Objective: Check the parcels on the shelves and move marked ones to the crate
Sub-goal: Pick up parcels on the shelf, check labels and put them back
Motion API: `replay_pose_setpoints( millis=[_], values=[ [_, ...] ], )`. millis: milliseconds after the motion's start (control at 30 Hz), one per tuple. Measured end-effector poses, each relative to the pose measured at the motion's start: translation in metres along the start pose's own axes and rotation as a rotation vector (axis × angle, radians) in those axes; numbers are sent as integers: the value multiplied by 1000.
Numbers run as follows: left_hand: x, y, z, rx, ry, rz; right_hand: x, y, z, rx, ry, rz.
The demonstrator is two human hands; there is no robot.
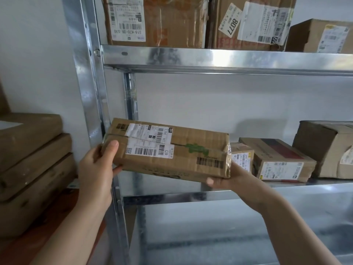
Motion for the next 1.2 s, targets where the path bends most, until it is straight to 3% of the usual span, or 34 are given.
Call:
replay_pose_setpoints(
  millis=[233, 367, 467, 633, 900, 1067, 1200],
  values=[
    [2, 2, -6, -3, 16, -10, -8, 5, -6, 37, -58, -59],
    [6, 5, -14, -4, -17, -42, -21, 8, 8, -167, -291, -67],
    [5, 10, -17, -14, -116, -91, -33, 7, 18, -338, -322, -93],
    [15, 12, -15, -64, -335, -99, -45, -4, 28, -446, -228, -118],
    [45, 18, -11, -196, -739, -39, -61, -25, 37, -473, 39, -142],
    [52, 29, 0, -323, -826, 43, -73, -49, 33, -458, 164, -185],
    [59, 27, -7, -301, -905, 133, -91, -54, 32, -465, 275, -320]
  ],
)
Point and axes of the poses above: each hand's wrist, its own y-axis away from the middle knuckle, its own z-axis out of the back of the hand, x = y × z, the point moved 8 cm from there along -y, towards the middle knuckle, and after that the axes turned 10 degrees about x, right-handed, at the moved point
